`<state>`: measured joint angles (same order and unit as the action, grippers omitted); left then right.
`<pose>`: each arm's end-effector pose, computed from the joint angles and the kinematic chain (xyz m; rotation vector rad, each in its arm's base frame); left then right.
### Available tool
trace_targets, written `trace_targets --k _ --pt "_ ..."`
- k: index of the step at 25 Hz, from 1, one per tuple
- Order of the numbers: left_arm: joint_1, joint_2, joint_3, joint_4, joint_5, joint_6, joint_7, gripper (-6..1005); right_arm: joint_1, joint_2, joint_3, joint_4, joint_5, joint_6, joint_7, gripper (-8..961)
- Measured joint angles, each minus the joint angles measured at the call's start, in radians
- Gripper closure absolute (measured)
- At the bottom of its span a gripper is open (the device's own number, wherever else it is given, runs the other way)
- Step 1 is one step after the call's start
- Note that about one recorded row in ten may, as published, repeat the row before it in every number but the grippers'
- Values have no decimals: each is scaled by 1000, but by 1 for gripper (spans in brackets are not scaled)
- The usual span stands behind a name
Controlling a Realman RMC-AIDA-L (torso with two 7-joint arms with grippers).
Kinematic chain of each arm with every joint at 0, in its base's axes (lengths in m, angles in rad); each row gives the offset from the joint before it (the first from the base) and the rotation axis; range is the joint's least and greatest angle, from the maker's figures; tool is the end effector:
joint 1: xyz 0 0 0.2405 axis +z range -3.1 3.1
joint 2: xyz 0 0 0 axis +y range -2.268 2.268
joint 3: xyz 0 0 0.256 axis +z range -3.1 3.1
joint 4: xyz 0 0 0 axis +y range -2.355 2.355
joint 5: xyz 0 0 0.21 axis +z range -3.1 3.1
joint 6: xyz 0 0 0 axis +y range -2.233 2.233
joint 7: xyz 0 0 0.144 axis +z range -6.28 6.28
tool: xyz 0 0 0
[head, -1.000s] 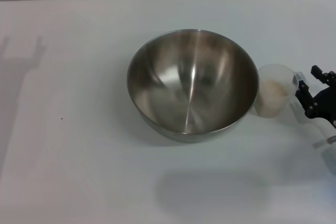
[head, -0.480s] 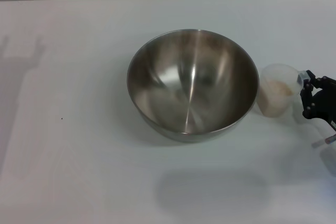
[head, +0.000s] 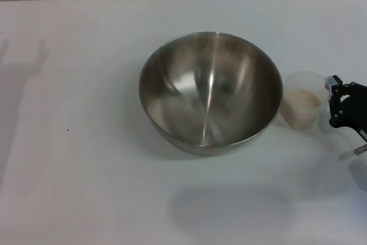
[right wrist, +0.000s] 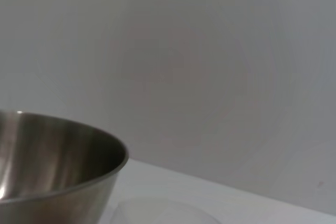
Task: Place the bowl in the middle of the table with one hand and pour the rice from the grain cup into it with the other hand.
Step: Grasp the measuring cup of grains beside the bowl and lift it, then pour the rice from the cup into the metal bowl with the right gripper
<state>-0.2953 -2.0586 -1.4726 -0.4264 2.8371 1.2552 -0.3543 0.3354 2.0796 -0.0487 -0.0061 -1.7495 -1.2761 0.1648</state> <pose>-0.3090 0.3315 0.0538 -1.3569 -0.4732 -1.0395 0.3611 0.2681 -0.0327 -1.8964 0.4151 0.5258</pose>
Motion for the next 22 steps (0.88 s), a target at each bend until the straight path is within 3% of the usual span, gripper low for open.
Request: trace_targets --k 11,14,22 --pt "1 0 2 0 3 1 0 135 -27 -2 177 3 36 -236 8 938" --pt "-3 0 6 1 3 -2 0 135 12 -3 219 -9 37 -294 -5 938" --pt "-15 0 8 8 2 -6 0 135 130 -2 209 -18 33 -317 -160 937"
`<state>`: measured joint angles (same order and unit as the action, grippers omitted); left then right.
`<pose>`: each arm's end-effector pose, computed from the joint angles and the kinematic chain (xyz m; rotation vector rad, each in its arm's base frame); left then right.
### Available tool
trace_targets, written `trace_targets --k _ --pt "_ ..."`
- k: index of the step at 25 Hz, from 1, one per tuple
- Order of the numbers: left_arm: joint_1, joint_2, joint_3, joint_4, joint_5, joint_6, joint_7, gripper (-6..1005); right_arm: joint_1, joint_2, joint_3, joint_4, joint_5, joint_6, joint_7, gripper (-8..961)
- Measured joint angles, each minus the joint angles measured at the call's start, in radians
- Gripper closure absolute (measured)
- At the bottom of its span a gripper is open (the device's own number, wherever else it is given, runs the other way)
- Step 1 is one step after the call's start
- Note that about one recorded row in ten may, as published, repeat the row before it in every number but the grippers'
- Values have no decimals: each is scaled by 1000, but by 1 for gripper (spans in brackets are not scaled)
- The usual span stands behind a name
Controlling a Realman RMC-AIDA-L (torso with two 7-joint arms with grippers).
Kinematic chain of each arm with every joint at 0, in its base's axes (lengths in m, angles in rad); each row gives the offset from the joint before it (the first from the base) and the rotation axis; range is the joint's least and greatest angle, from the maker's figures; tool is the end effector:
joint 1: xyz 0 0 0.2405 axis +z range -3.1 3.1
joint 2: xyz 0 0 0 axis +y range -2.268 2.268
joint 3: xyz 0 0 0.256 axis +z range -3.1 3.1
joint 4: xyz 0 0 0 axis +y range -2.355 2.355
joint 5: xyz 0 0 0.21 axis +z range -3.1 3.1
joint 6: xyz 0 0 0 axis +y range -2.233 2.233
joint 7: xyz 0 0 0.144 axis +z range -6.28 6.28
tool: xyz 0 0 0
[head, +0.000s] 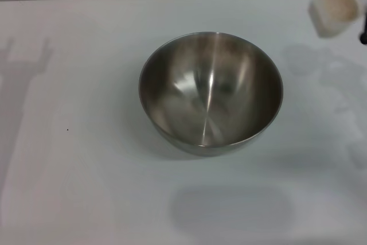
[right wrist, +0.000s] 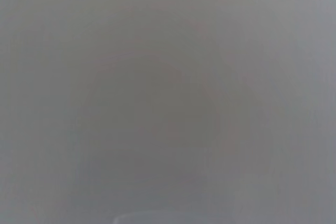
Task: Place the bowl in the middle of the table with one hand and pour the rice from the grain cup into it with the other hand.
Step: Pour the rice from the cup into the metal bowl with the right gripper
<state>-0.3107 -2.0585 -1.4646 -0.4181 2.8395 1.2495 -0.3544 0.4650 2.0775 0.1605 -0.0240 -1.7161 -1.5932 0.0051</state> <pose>-0.3056 0.3355 0.0508 -1.3759 -0.4724 -1.0406 0.3009 0.3111 0.0219 -1.5990 0.0107 0.7565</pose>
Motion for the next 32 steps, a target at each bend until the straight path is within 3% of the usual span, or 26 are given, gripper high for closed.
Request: trace_targets --k 8,12,22,32 --pt "-7 0 1 1 0 -2 0 135 86 2 -63 68 -7 53 -331 938" --pt "-7 0 1 -1 0 -2 -1 135 117 4 -68 138 -8 92 -636 939" --pt "-7 0 -3 3 0 -3 -2 135 125 7 -69 207 -125 82 -1160 940" --pt "-3 0 -5 3 0 -2 -11 135 132 7 -68 190 -217 79 -1446 939"
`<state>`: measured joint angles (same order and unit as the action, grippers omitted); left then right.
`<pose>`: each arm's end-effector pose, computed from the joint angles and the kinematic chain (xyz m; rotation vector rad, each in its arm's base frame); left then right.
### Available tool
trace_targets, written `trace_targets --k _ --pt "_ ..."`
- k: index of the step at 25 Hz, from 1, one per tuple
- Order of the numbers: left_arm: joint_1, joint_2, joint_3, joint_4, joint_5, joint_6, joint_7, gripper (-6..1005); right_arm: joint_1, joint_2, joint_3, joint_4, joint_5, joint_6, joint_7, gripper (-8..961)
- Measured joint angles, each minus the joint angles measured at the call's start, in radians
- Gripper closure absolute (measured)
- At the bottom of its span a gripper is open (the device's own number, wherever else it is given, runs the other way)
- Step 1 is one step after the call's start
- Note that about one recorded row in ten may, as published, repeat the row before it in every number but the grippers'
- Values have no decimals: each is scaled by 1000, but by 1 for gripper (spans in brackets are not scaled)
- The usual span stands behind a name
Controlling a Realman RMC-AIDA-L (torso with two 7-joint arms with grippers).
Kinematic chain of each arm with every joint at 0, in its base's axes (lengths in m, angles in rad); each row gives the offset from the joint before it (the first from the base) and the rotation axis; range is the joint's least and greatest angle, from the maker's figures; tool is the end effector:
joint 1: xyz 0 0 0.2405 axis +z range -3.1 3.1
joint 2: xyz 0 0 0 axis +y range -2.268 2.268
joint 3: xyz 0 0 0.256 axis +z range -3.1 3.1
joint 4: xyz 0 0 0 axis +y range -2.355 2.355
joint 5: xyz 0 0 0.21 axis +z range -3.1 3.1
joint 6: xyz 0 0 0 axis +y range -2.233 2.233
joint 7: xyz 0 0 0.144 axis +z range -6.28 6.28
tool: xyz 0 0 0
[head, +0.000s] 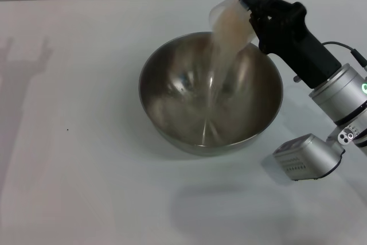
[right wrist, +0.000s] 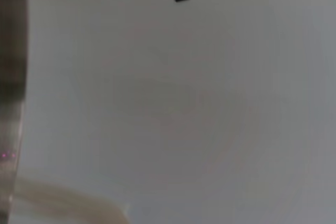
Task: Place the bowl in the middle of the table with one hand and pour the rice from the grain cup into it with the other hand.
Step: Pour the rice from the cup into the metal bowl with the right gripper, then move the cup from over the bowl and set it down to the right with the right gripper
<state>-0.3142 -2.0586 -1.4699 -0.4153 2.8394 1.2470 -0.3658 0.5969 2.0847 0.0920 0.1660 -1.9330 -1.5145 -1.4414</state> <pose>-0.3059 0.3364 0.0514 -1.3712 -0.4826 -1.0479 0.2236 0.3234 -0.0510 -1.3273 -1.2269 -0.0130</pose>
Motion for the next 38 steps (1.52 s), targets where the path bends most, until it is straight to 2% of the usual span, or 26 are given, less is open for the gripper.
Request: trace_targets --k 22,38 --pt "-1 -2 0 -1 0 0 -27 135 20 -2 0 -68 -197 -46 -248 938" --pt "5 -2 0 -4 0 0 -28 135 12 0 3 -68 -223 -64 -356 938"
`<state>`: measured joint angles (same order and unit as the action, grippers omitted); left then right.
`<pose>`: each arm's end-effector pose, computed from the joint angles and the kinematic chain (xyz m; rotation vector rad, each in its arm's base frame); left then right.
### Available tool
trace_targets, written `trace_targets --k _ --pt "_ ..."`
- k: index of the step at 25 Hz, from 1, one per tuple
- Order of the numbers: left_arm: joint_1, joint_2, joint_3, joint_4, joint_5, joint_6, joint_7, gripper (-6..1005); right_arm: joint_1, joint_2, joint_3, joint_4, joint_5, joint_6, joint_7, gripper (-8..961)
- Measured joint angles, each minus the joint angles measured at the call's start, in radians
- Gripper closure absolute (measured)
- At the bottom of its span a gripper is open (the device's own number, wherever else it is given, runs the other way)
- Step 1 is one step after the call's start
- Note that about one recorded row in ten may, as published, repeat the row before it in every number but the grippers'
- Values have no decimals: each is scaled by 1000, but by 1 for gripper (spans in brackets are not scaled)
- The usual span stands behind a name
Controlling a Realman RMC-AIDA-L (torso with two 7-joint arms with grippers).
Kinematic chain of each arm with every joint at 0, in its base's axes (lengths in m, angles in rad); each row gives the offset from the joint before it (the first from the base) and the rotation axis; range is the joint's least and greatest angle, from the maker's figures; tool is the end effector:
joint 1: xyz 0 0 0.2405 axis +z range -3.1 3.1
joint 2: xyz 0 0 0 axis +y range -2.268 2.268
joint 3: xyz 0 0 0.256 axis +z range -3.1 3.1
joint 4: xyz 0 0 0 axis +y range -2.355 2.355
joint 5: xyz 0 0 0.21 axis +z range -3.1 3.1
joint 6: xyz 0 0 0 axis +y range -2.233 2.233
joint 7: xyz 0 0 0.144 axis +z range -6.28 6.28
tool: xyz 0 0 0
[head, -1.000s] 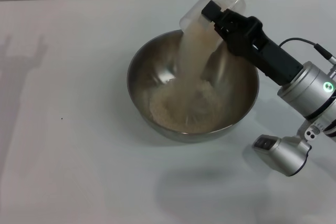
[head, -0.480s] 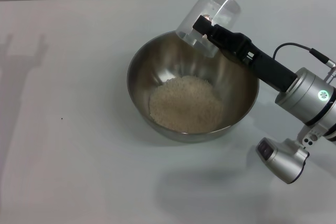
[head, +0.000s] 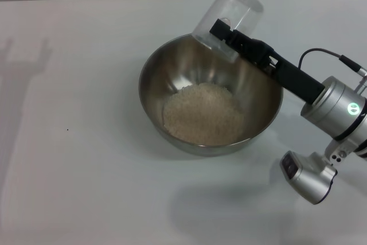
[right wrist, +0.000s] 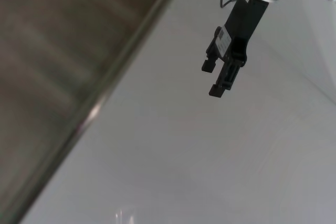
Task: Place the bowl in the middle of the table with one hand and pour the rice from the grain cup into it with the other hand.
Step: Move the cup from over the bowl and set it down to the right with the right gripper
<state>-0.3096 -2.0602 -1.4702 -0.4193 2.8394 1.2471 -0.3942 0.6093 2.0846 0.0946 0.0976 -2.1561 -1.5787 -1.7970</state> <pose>-0.3062 0.3354 0.0512 -1.3649 -0.5050 -1.0721 0.2166 0.3083 -0.0601 -1.0211 -1.6729 -0.1344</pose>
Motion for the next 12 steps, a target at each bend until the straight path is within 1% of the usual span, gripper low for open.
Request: trace_targets --k 3,7,12 --pt "2 0 1 -1 0 0 -1 135 -6 1 -3 4 -6 7 4 938" --pt "1 0 2 -3 0 0 -2 135 -6 0 30 6 -5 -15 5 938" --pt "1 0 2 -5 0 0 -2 135 -16 2 12 8 -25 0 5 938"
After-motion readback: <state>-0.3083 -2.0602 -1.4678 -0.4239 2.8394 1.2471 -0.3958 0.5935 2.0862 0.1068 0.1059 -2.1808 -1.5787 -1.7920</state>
